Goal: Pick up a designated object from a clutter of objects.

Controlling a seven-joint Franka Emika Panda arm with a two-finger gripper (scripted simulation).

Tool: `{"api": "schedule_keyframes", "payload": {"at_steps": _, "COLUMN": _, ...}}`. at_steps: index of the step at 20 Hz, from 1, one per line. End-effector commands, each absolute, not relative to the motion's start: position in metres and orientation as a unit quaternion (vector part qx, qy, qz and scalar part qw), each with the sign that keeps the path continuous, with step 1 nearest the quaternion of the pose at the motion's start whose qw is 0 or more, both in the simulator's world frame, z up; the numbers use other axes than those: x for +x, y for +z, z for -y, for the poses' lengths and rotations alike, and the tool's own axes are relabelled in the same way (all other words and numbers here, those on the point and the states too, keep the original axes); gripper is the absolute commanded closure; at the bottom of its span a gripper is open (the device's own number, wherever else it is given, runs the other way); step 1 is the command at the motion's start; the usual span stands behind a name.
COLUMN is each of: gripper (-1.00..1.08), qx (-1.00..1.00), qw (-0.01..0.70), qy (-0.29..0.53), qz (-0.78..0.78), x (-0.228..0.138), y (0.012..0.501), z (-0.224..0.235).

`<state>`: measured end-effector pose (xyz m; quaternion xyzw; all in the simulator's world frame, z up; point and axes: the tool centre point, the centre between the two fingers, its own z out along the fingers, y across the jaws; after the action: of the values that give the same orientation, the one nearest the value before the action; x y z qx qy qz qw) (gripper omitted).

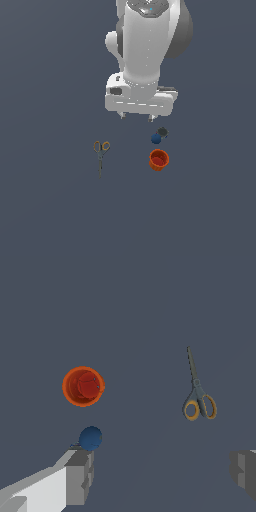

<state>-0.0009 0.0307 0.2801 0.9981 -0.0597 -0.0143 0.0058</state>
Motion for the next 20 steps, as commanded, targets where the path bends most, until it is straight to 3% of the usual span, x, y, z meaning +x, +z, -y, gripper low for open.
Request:
{"api": "schedule_keyframes", "payload": {"at_steps": 1, "gripper": -0.92, "qx": 0.997, "qw": 0.007, "qy": -0.013, "qz": 0.072, "x": -0.002, "y": 0.265, "z": -0.040}}
{"api": "schedule_keyframes", "payload": {"at_steps": 20, "gripper": -0.92, "qx": 0.981, "qw": 0.006, "qy": -0.001, "qz": 0.195, "x": -0.053, "y": 0.120, "z": -0.126}}
